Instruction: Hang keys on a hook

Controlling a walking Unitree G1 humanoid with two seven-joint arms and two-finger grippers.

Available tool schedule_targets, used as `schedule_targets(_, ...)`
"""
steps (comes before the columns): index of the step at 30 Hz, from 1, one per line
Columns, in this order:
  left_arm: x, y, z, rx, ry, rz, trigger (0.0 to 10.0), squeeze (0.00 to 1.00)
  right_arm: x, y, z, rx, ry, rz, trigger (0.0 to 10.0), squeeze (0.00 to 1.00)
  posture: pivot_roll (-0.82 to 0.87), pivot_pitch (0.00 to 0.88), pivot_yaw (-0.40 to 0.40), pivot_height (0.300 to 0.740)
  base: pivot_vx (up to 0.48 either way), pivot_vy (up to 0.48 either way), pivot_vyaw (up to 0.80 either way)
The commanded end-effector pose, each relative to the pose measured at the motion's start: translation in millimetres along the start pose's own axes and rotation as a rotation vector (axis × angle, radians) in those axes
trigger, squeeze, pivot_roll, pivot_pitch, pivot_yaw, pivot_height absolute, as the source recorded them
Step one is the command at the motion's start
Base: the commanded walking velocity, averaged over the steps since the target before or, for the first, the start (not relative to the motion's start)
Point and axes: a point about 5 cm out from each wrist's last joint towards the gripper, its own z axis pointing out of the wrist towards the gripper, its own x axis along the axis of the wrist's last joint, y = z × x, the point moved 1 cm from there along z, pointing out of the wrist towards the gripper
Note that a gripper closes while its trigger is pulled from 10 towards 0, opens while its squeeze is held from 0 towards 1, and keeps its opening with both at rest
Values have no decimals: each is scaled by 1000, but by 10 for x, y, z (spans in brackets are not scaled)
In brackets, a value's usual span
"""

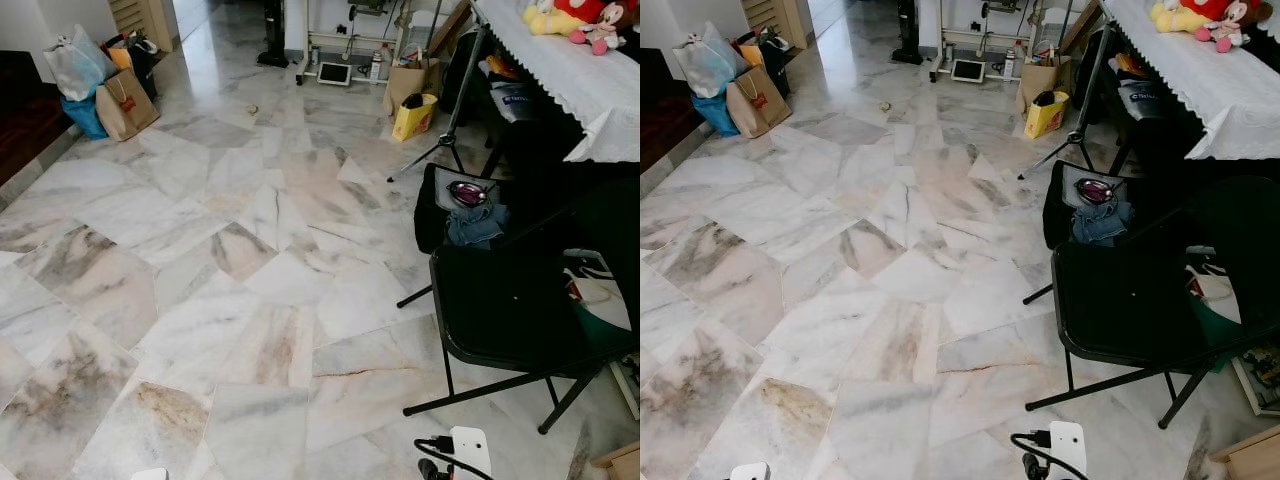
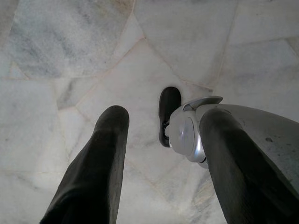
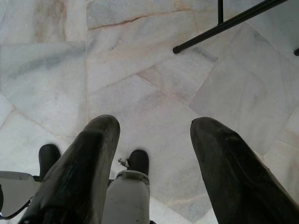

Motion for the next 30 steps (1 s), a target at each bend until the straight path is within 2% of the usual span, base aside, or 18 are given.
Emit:
schedule_targets(1, -44, 2, -8, -3, -10, -22, 10000, 0, -17, 19, -5, -13, -3, 21, 10000, 0, 132, 60, -75, 740, 0, 0, -800)
schedule_targets(10, -50, 14, -8, -17, -14, -28, 10000, 0, -26, 21, -5, -10, -19, 1, 10000, 0, 133, 64, -77, 740, 0, 0, -800)
schedule_targets(17, -62, -4, -10, -5, -25, -30, 10000, 0, -57, -21, -1, -14, -31, 2, 10000, 0, 139, 28, -64, 740, 0, 0, -789)
schedule_targets(18, -61, -12, -11, -7, -25, -20, 10000, 0, -75, -42, 0, -19, -35, 8, 10000, 0, 143, 3, -58, 740, 0, 0, -788)
schedule_targets(26, -90, -83, -28, 11, -36, -5, 10000, 0, -172, -142, -4, -29, -57, 40, 10000, 0, 142, 0, -31, 740, 0, 0, -788)
schedule_targets(30, -170, -136, -56, 37, -50, -14, 10000, 0, -286, -168, -27, -43, -86, 37, 10000, 0, 149, 0, -28, 740, 0, 0, -788)
